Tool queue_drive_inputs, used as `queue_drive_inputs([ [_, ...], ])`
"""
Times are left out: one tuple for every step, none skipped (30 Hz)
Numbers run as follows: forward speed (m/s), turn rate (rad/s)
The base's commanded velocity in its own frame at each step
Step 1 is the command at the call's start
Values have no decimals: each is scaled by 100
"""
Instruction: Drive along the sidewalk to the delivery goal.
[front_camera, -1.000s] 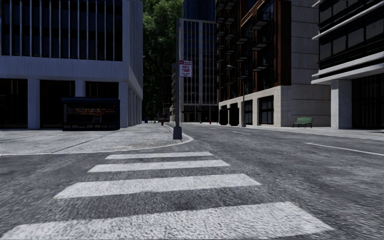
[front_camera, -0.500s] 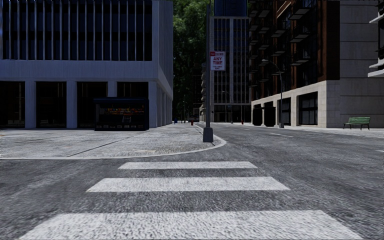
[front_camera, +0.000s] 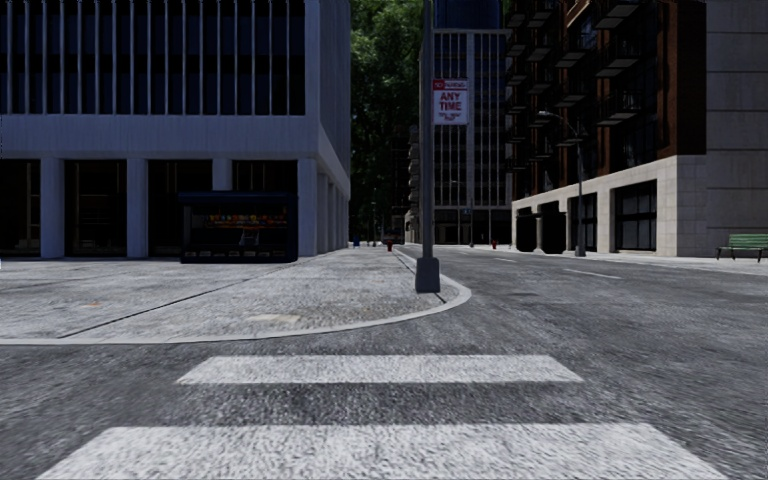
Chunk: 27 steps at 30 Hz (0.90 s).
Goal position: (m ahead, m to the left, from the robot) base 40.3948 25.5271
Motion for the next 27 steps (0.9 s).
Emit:
queue_drive_inputs([
  [200,28],
  [200,28],
  [200,28],
  [200,28],
  [200,28],
  [200,28],
  [200,28],
  [200,28],
  [200,28],
  [200,28],
  [200,28],
  [200,28],
  [200,28],
  [200,28],
  [200,24],
  [200,22],
  [200,22],
  [200,23],
  [200,24],
  [200,25],
  [200,25],
  [200,26],
  [200,28],
  [200,29],
  [200,30],
  [200,30],
  [200,30],
])
